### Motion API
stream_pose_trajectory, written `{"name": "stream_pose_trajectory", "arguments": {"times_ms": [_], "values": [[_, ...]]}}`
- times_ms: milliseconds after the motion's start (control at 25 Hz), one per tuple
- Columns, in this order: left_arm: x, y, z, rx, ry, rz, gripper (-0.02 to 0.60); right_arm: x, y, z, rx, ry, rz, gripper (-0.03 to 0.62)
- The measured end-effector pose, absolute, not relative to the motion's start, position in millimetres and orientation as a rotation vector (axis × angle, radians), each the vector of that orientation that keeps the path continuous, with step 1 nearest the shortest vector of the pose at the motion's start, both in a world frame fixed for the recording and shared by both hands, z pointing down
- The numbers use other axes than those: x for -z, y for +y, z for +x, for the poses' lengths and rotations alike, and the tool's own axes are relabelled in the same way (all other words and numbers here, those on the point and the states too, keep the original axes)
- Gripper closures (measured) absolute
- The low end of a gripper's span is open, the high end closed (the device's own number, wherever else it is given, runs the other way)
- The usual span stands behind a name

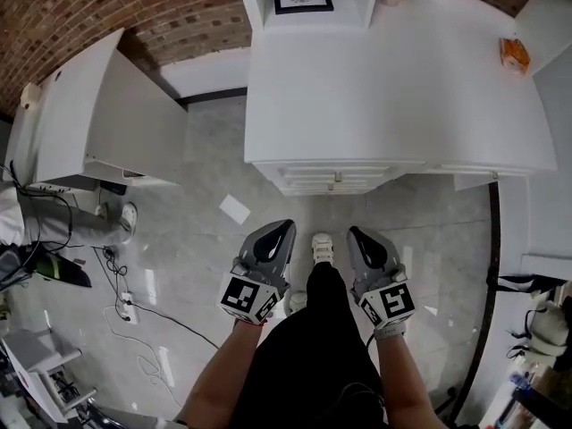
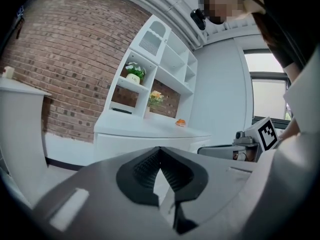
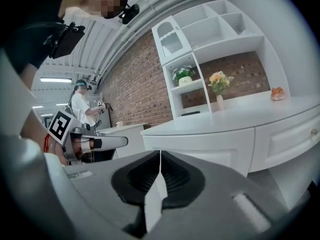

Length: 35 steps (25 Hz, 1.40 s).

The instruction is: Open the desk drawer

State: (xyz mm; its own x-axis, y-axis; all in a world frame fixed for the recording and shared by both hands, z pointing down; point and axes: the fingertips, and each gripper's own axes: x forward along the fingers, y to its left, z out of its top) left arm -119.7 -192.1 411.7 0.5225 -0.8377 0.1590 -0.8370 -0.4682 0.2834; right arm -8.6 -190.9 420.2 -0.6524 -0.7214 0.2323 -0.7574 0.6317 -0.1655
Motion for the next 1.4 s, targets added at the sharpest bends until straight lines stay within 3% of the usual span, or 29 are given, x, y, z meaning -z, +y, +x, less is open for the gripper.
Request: {"name": "stream_pose_trajectory", "arguments": {"times_ms": [1400], "values": [[-529.5,-284.3,-70.2,0.031,-1.370,2.429,0.580,-533.5,-301.3,-24.0,-0.461,-2.592,1.519,0.507]]}}
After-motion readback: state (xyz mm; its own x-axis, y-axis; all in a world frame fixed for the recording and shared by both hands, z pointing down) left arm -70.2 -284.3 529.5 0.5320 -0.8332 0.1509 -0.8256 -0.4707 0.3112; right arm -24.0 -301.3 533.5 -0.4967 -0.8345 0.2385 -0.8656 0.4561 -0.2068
